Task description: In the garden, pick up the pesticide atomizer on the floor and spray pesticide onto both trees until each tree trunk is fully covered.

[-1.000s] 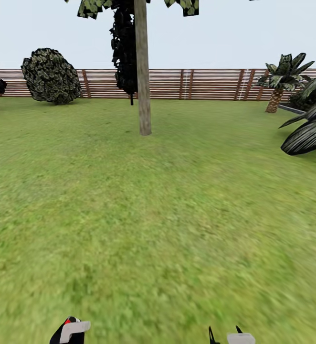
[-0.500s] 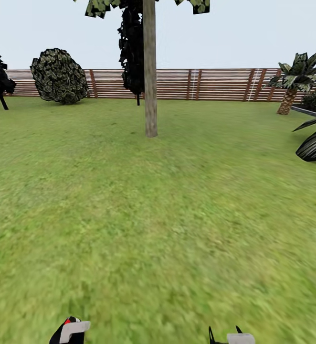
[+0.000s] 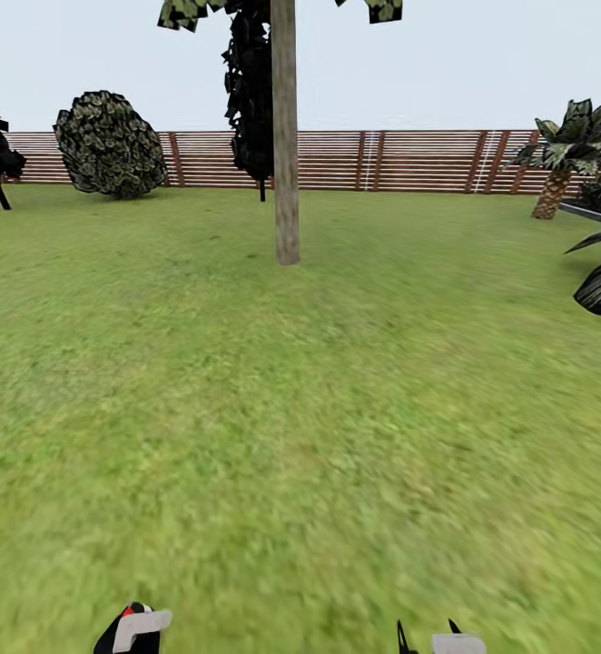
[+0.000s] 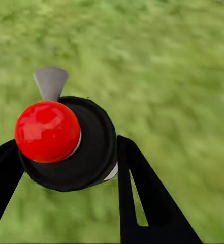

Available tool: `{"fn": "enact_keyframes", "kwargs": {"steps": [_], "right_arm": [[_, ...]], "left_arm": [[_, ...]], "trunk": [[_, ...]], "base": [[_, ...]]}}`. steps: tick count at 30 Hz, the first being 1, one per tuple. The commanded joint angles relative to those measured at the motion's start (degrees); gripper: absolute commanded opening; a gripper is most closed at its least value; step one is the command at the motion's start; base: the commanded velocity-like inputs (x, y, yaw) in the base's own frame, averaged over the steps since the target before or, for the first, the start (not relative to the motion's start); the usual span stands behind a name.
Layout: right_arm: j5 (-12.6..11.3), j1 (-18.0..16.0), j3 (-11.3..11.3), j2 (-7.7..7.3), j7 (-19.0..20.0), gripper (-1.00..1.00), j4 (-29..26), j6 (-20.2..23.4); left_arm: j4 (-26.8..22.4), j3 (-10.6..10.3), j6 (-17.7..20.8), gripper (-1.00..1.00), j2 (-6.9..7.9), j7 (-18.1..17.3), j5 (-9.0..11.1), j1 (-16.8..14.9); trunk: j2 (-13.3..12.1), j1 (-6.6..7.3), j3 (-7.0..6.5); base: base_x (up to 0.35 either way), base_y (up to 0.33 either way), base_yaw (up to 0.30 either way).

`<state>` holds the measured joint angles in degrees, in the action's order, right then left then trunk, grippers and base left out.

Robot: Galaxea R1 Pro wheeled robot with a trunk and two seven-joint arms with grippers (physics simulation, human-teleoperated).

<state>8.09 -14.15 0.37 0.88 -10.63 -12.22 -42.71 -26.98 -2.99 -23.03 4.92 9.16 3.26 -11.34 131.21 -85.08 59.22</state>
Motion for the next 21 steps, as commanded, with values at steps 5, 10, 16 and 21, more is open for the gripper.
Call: {"fn": "enact_keyframes", "kwargs": {"steps": [5,10,16,21], "right_arm": [[0.0,0.0,0.0,0.00,0.0,1.00,0.0,0.0],[0.0,0.0,0.0,0.00,0.0,1.00,0.0,0.0],[0.0,0.0,0.0,0.03,0.0,1.00,0.0,0.0],[0.0,0.0,0.0,0.02,0.0,1.00,0.0,0.0]], "left_arm": [[0.0,0.0,0.0,-1.00,0.00,0.0,0.0,0.0],[0.0,0.0,0.0,-1.00,0.00,0.0,0.0,0.0],[0.0,0.0,0.0,-1.00,0.00,0.0,0.0,0.0],[0.0,0.0,0.0,-1.00,0.00,0.0,0.0,0.0]], "trunk": [[0.0,0.00,0.00],[0.0,0.00,0.00],[0.0,0.00,0.00],[0.0,0.00,0.00]], "base": [[0.342,0.000,0.000],[0.342,0.000,0.000],[0.342,0.000,0.109],[0.342,0.000,0.220]]}}
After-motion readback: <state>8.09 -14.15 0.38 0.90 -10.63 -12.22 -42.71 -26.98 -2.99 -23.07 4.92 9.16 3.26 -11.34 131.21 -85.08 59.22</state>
